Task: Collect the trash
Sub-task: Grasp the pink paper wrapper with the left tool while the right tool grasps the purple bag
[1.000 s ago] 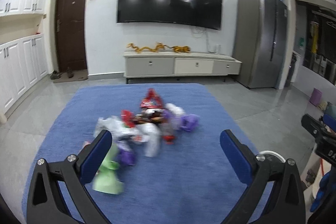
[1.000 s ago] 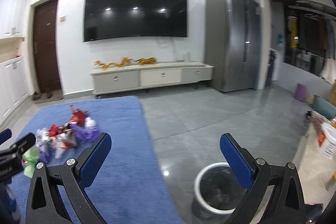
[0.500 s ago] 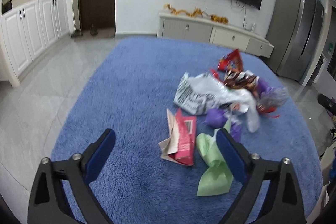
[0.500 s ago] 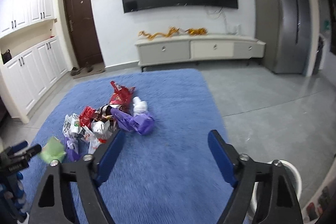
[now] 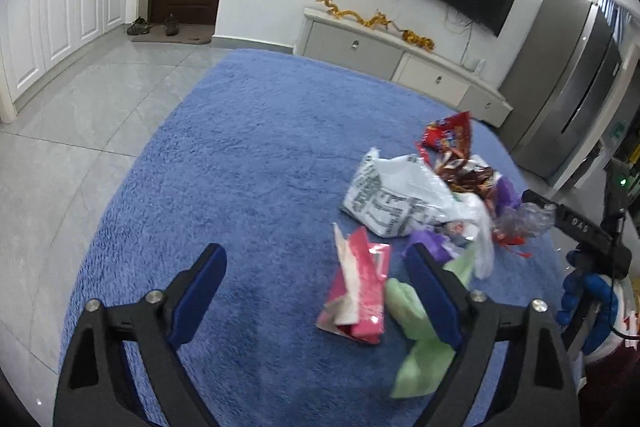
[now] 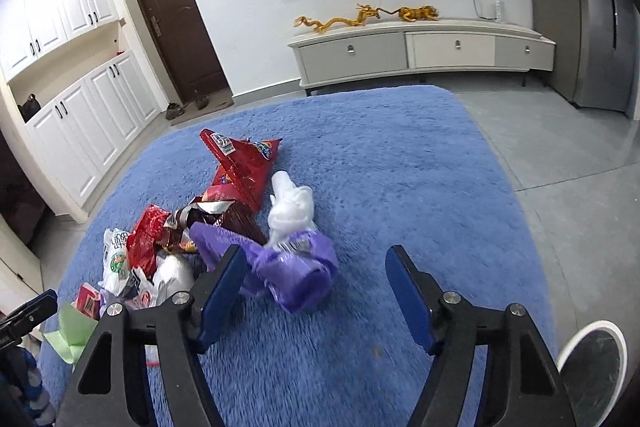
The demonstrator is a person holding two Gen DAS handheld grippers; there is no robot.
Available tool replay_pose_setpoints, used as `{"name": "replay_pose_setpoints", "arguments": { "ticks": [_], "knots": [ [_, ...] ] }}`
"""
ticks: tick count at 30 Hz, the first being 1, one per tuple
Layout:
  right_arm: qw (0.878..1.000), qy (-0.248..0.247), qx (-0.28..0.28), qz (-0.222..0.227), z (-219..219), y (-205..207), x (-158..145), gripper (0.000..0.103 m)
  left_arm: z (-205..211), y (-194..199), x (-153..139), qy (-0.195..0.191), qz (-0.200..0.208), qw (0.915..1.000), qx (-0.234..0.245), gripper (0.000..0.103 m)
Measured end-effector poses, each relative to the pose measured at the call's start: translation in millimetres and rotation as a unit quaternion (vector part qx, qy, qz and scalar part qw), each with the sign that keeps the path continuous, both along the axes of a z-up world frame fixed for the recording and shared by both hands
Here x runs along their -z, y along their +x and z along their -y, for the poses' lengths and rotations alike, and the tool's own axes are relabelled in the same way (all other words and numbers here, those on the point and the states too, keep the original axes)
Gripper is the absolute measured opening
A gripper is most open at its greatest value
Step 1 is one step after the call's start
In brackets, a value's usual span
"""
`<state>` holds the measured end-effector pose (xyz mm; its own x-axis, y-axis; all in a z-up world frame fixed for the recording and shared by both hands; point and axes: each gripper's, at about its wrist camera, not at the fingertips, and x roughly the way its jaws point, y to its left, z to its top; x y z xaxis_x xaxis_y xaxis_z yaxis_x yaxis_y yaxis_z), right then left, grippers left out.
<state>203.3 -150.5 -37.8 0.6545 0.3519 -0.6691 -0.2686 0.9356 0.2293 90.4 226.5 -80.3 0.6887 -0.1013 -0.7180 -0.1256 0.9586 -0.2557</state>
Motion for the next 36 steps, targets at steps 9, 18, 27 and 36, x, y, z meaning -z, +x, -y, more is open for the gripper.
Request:
{"name": "replay_pose_setpoints", "arguments": {
  "ticks": [9,18,27,36],
  "knots": [
    [0.999,0.013,-0.024,-0.026,-6,12,18,0.041,25,25,23,-0.001,-0.039,0.9982,0.045,0.045],
    [0.999,0.028,-0.015,0.003,14,-22,-2,0.032,31,9,14,0.01,-0.02,0.9989,0.042,0.029],
    [0.999,0.041,0.005,0.035,45,-77,-34,0.032,32,-19,-33,0.031,0.026,0.9986,0.036,0.029],
    [0.994,0.043,0.083,0.058,125,-134,-44,0.032,121,-24,-91,0.038,0.08,0.9879,0.127,0.029]
  ]
}}
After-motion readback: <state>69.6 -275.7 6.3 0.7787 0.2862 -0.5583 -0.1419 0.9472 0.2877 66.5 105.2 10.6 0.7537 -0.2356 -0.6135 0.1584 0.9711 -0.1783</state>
